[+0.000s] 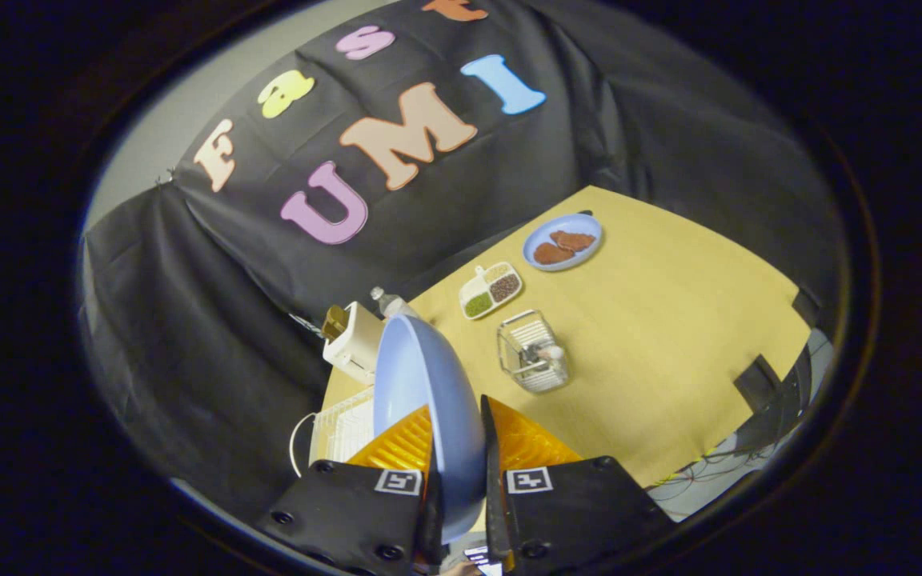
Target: Take the plate from the dish rack, then take the spoon from the basket and place it into the plate.
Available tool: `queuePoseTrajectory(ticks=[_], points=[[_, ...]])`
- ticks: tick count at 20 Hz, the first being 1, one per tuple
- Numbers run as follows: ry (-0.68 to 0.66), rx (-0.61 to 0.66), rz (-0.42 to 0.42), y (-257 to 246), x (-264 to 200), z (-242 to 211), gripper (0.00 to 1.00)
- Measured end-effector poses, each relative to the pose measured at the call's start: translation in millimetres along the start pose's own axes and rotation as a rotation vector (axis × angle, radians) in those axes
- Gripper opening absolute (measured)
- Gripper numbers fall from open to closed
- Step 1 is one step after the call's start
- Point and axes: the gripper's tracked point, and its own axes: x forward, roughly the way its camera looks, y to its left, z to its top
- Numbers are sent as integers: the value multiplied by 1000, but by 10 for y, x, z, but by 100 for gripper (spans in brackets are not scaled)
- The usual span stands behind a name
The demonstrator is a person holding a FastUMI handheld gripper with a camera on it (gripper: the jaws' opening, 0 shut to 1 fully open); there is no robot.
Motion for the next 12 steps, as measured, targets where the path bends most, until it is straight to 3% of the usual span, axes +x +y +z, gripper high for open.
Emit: queuePoseTrajectory(ticks=[5, 12], points=[[101, 55, 4, -835, 224, -627, 24], [176, 48, 19, -1125, 900, -968, 25]])
